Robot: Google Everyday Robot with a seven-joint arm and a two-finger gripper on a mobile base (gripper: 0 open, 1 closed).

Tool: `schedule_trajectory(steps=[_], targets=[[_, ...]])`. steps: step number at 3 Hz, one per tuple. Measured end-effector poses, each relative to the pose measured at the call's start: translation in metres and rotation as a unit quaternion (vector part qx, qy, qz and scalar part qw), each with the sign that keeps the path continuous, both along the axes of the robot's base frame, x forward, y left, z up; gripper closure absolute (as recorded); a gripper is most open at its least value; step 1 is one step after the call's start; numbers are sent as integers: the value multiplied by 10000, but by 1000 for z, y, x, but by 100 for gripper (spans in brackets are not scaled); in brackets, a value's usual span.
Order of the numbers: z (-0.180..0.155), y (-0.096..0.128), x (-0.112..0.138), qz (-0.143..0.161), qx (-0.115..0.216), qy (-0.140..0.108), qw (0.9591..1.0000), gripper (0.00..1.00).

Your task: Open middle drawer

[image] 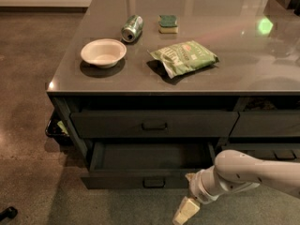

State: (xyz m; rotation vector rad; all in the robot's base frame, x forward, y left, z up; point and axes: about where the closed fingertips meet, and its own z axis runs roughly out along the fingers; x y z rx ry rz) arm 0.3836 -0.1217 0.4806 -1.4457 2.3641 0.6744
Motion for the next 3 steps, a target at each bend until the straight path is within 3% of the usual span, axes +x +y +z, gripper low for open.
schedule_trajectory(steps=[1, 2, 3], targets=[[8, 4, 52, 161, -128, -731, 9971, 0], [1, 7, 86, 270, -193, -929, 9951, 0], [-27, 11, 96, 401, -124, -643, 9970, 0]])
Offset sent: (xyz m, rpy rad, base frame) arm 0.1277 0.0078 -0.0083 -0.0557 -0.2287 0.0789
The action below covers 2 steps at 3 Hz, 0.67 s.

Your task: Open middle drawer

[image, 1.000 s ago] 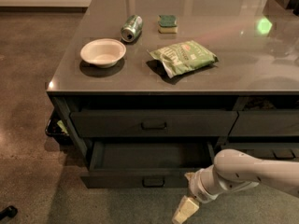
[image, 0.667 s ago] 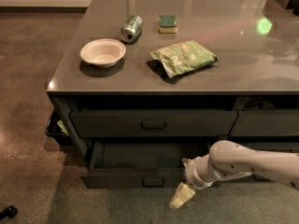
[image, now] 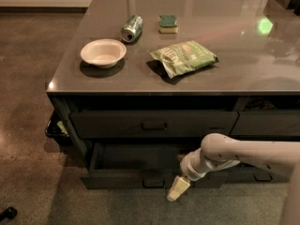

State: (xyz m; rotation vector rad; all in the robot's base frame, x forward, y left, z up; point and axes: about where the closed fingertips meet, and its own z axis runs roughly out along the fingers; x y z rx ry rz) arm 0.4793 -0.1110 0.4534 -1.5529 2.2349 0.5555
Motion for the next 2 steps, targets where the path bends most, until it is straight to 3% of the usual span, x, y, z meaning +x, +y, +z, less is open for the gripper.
schedule_trajectory(steps=[2], targets=[[-32, 1, -22, 146, 150, 709, 9973, 0]])
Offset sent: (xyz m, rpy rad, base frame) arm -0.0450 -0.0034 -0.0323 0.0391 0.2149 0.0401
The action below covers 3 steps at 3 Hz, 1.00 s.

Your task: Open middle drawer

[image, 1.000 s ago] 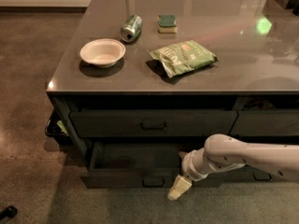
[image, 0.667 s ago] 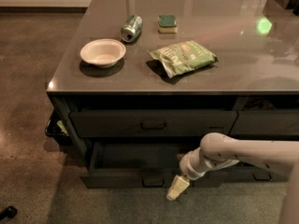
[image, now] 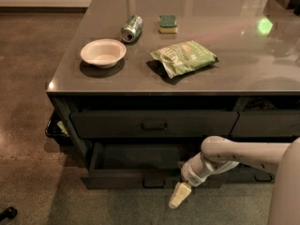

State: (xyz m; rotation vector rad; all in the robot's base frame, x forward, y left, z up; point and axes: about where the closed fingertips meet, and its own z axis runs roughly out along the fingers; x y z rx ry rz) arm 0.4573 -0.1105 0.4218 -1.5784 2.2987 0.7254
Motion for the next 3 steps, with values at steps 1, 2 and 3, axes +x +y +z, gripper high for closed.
schedule_trajectory(steps=[1, 2, 3], targets=[[19, -3, -33, -64, -59, 301, 9995, 0], [42, -3, -98, -238, -137, 768, 9967, 0], [42, -3, -98, -238, -137, 768, 9967, 0]])
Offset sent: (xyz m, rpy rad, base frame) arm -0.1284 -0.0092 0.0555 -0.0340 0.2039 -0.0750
